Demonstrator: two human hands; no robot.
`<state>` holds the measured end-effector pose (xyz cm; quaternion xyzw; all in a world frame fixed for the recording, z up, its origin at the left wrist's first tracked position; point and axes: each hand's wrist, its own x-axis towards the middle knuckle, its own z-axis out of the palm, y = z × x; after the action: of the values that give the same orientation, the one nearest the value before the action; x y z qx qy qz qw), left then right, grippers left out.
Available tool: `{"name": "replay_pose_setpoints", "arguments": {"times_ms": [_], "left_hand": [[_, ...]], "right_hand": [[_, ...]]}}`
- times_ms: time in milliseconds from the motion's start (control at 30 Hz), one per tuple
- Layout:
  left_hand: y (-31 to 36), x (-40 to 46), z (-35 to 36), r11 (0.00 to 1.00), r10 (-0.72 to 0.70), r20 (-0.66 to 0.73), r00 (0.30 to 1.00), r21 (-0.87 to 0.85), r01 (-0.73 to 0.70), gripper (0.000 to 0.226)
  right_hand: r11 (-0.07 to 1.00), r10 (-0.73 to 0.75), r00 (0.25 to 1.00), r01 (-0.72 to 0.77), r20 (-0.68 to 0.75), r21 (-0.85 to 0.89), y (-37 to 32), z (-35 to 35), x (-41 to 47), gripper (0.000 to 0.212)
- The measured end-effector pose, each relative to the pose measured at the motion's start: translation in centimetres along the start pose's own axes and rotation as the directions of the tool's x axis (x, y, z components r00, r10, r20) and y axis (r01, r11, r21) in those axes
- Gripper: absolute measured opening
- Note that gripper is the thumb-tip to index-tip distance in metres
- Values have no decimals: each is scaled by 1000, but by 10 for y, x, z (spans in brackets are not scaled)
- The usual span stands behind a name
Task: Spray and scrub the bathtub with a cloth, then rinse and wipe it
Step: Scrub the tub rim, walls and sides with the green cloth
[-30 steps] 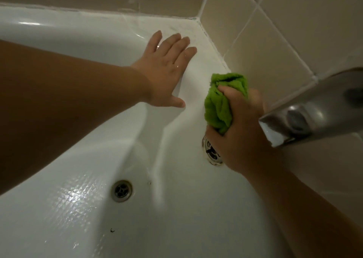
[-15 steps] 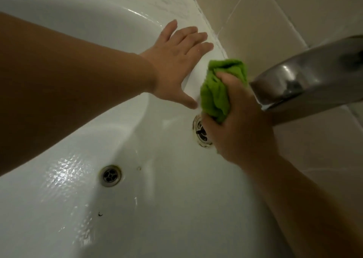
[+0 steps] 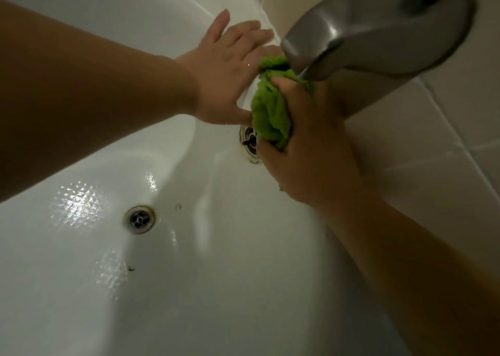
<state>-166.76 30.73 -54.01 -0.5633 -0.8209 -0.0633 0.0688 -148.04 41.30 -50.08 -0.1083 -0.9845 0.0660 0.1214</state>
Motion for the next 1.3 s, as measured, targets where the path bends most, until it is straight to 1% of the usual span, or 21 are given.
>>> {"name": "replay_pose_setpoints", "arguments": {"times_ms": [33,100,167,233,333,400,433,467,567,633,733,800,833,867,967,1033,1133,1200,1300], "left_hand": [[2,-1,-2,1000,6,12,1000,-4,-6,104],[7,-3,-7,1000,-2,38,999,-16,3,108],[17,-5,-12,999,-4,66,998,-44,7,110],[32,-8,-19,994,-18,118,993,-101,30,110],[50,-13,-25,988,-25,154,988,-148,48,115],[55,-17,-24,990,8,154,988,-140,14,117],[57,-18,-23,991,25,159,987,-134,-3,116],[57,-19,-22,990,31,169,985,-138,-8,114],[61,-21,-24,985,37,176,984,-170,-7,100],[66,-22,-24,985,43,175,984,-170,-13,93],[78,-24,-22,983,15,200,980,-181,22,93],[85,-26,-21,984,-1,200,980,-176,37,94],[87,-26,-21,982,-2,198,980,-184,39,93],[88,-25,-21,979,0,203,979,-201,42,92],[90,-28,-21,972,4,231,973,-228,50,89],[94,-30,-22,976,22,231,973,-214,29,90],[101,-31,-23,979,38,241,970,-205,13,90],[100,-31,-24,978,49,241,969,-210,3,89],[92,-34,-24,968,95,218,971,-246,-39,87]], "right_hand": [[1000,17,1000,-17,1,17,2,-3,-11,71],[991,110,994,-108,-20,83,4,-16,-54,73],[968,199,979,-187,-54,165,4,-31,-100,70],[956,245,968,-230,-62,182,4,-36,-120,66],[966,237,970,-230,-47,115,-1,-28,-90,66],[978,204,979,-203,-6,44,-3,-26,-71,65],[979,198,980,-198,12,36,-1,-27,-73,63],[977,207,978,-208,25,51,1,-32,-85,60],[944,303,952,-306,42,122,7,-55,-147,56],[935,333,942,-335,41,113,9,-60,-167,55],[946,318,948,-319,26,57,5,-46,-132,50],[964,264,964,-265,14,2,0,-37,-105,46],[968,252,968,-252,11,2,0,-36,-104,45],[966,256,967,-256,12,29,2,-39,-112,44],[921,357,934,-355,18,160,4,-58,-175,48],[910,391,920,-389,12,145,8,-65,-204,55],[906,403,915,-402,22,134,9,-59,-182,55],[931,336,941,-337,28,138,5,-49,-143,55],[969,240,970,-242,36,46,2,-31,-92,58]]}}
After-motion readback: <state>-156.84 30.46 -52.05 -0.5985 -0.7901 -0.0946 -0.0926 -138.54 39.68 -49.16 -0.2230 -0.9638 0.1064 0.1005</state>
